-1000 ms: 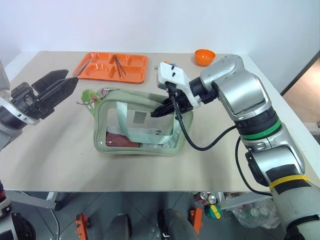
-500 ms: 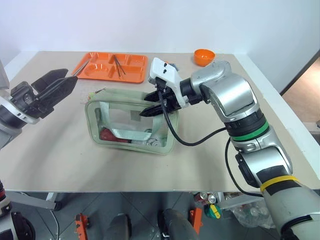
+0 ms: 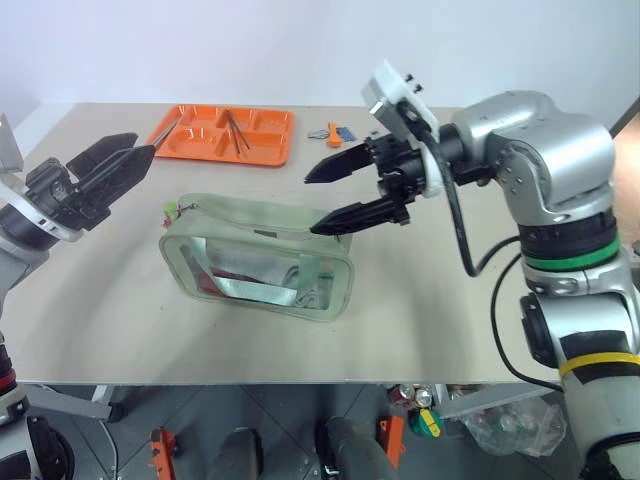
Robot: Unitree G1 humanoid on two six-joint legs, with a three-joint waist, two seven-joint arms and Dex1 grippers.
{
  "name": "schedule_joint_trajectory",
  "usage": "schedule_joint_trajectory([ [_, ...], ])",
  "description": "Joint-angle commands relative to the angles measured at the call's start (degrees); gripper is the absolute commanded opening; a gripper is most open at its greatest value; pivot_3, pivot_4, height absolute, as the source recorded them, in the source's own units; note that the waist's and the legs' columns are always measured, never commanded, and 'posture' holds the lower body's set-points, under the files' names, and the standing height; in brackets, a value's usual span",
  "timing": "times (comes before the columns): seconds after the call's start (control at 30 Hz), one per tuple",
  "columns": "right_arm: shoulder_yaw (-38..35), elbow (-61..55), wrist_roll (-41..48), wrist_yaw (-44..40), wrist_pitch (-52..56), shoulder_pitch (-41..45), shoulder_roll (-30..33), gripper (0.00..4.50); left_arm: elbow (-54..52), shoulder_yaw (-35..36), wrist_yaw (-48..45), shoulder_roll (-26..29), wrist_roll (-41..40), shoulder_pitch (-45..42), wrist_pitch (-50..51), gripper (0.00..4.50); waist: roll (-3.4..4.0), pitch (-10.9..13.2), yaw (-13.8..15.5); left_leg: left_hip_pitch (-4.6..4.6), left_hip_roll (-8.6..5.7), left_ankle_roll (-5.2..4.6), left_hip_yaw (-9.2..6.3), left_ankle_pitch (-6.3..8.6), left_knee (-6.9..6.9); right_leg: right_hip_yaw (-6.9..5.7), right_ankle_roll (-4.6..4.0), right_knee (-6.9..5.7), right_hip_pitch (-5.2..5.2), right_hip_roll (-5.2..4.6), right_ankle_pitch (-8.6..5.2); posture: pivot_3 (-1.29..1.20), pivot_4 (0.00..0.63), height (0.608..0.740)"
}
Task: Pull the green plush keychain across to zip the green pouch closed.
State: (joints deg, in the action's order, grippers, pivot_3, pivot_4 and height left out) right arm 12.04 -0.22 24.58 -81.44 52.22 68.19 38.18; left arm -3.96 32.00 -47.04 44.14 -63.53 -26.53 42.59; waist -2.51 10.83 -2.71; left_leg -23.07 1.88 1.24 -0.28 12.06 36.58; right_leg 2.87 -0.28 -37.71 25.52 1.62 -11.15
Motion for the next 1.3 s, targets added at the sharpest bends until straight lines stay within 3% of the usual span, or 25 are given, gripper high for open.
schedule_joint_trajectory([
  [0.03, -4.2, -3.8, 0.2, 1.4, -2.3, -2.9, 4.6, 4.45, 1.0, 1.5, -1.7, 1.8, 1.0, 1.3, -0.6, 4.50, 0.00, 0.0, 0.0, -0.01, -0.01, 0.00, 0.02, 0.00, 0.00, 0.02, 0.01, 0.00, 0.00, -0.02, -0.01, 0.00, 0.150, 0.740],
  [0.2, -8.2, -9.6, 1.5, 8.8, 2.5, -8.3, 8.7, 4.45, 4.6, 3.0, -4.6, 4.9, 2.6, 5.0, 0.0, 4.50, 0.01, 0.0, -0.2, 0.00, -0.01, -0.02, 0.12, 0.04, -0.04, 0.14, 0.02, 0.00, 0.10, -0.02, -0.05, 0.00, 0.150, 0.740],
  [0.37, -13.3, -21.7, 9.4, 12.2, 10.8, -14.9, 11.2, 4.45, 6.2, 1.8, -7.1, 6.5, 4.8, 6.6, -0.6, 4.50, 0.01, 0.0, 0.0, -0.05, 0.02, -0.02, 0.09, 0.04, -0.09, 0.09, -0.09, -0.12, 0.21, 0.02, -0.13, 0.00, 0.150, 0.740],
  [0.53, -13.1, -29.8, 15.1, 15.4, 15.2, -21.1, 11.4, 4.45, 8.3, 0.9, -8.0, 6.2, 6.1, 5.2, -1.0, 4.50, -0.01, 0.0, 0.0, -0.06, 0.01, -0.02, 0.10, 0.04, -0.06, 0.10, -0.08, -0.14, 0.22, -0.01, -0.14, 0.00, 0.150, 0.740],
  [0.8, -5.4, -27.9, 9.6, 26.0, 12.1, -23.6, 7.6, 4.45, 7.9, 0.4, -8.4, 4.9, 6.5, 4.5, -0.4, 4.50, -0.01, 0.0, 0.0, -0.02, 0.02, -0.01, 0.21, 0.03, -0.03, 0.16, -0.06, -0.15, 0.24, -0.02, -0.10, 0.00, 0.150, 0.740],
  [1.13, -3.1, -26.4, 8.7, 25.5, 8.1, -24.6, 9.6, 4.45, 6.1, 1.1, -7.3, 4.4, 5.8, 4.7, 0.6, 4.50, -0.01, 0.0, 0.0, -0.20, 0.00, -0.02, 0.23, 0.07, -0.05, 0.22, 0.02, -0.15, 0.38, -0.02, -0.14, 0.00, 0.150, 0.740],
  [1.17, -3.0, -26.0, 8.6, 26.3, 8.4, -24.6, 9.1, 3.91, 5.9, 1.1, -7.0, 4.3, 5.7, 4.7, 0.6, 4.50, -0.01, 0.0, -0.1, -0.20, 0.01, -0.02, 0.23, 0.06, -0.05, 0.22, 0.02, -0.15, 0.38, -0.01, -0.13, 0.00, 0.150, 0.740],
  [1.3, -3.1, -26.5, 9.5, 27.0, 8.9, -24.8, 8.6, 2.66, 5.6, 1.3, -6.6, 4.0, 5.7, 4.6, 0.6, 4.50, -0.01, 0.0, 0.0, -0.18, 0.01, -0.02, 0.23, 0.06, -0.03, 0.22, 0.02, -0.24, 0.40, 0.00, -0.13, 0.00, 0.150, 0.740],
])
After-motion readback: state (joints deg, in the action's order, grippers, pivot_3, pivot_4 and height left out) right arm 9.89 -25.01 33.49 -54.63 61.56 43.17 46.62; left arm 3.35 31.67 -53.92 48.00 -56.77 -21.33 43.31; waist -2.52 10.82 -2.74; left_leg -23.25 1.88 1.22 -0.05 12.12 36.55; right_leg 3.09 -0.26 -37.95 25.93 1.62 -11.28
